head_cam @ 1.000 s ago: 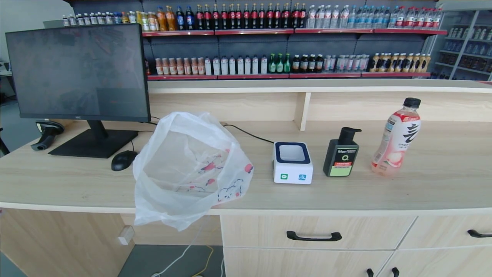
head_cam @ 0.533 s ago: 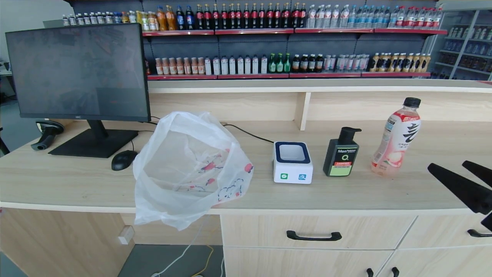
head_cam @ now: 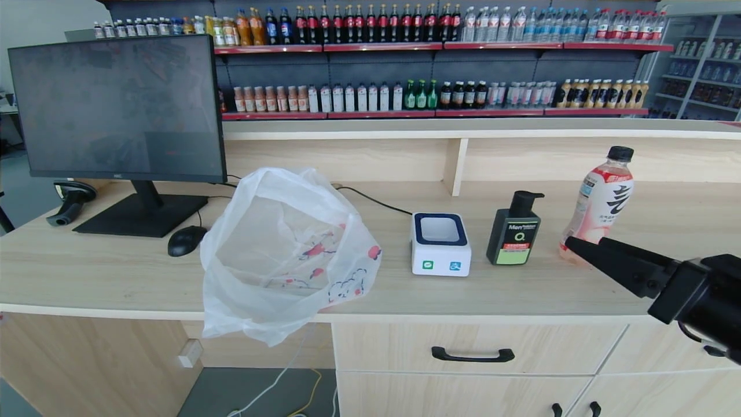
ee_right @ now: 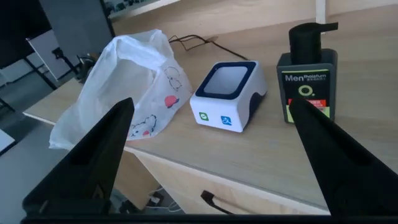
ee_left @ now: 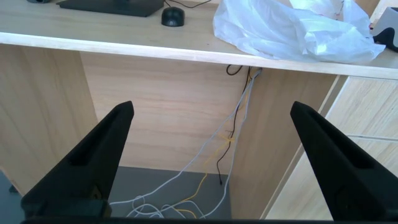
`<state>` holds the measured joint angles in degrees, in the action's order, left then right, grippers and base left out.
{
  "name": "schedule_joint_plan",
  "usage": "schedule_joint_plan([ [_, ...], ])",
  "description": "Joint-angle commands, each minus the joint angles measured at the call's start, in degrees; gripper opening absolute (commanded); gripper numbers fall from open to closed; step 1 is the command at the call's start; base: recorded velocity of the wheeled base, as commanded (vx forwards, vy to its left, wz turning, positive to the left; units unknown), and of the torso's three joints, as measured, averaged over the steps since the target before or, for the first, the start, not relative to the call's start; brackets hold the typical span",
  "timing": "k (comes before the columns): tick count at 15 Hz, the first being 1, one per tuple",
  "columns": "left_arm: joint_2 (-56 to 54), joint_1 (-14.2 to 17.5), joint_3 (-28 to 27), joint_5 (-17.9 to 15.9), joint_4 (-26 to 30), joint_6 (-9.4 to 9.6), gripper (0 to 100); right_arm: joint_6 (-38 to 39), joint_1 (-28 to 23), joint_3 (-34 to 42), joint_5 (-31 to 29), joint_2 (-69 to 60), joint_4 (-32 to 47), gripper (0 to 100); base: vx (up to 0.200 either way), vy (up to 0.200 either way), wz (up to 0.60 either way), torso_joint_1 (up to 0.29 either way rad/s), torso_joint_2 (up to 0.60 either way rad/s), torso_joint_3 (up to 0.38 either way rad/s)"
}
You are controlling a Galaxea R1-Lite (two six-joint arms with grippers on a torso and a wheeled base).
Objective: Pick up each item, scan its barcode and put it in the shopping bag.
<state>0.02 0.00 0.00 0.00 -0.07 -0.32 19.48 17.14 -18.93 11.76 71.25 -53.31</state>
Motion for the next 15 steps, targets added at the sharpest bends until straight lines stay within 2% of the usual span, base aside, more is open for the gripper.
schedule_joint_plan([
  [1, 0.0, 0.0, 0.0, 0.0, 0.0, -0.03, 100, 2.3, 0.0, -0.2, 0.0, 4.2, -4.1, 100, 0.000, 0.000, 0.00, 0.000, 0.00, 0.000],
  [4, 0.0, 0.0, 0.0, 0.0, 0.0, -0.03, 100, 7.4, 0.3, 2.0, -0.1, 9.2, -10.8, 100, 0.000, 0.000, 0.00, 0.000, 0.00, 0.000],
  [8, 0.0, 0.0, 0.0, 0.0, 0.0, -0.03, 100, 8.2, -0.5, 1.4, -0.2, 19.7, -21.6, 100, 0.000, 0.000, 0.00, 0.000, 0.00, 0.000],
  [9, 0.0, 0.0, 0.0, 0.0, 0.0, -0.03, 100, 8.1, -2.2, 1.5, -0.8, 23.6, -27.9, 100, 0.000, 0.000, 0.00, 0.000, 0.00, 0.000],
  [11, 0.0, 0.0, 0.0, 0.0, 0.0, -0.03, 100, 7.9, -5.5, 1.0, -0.9, 28.0, -34.1, 100, 0.000, 0.000, 0.00, 0.000, 0.00, 0.000],
  [15, 0.0, 0.0, 0.0, 0.0, 0.0, -0.03, 100, 8.2, -5.5, 0.3, -1.0, 30.0, -34.9, 100, 0.000, 0.000, 0.00, 0.000, 0.00, 0.000],
])
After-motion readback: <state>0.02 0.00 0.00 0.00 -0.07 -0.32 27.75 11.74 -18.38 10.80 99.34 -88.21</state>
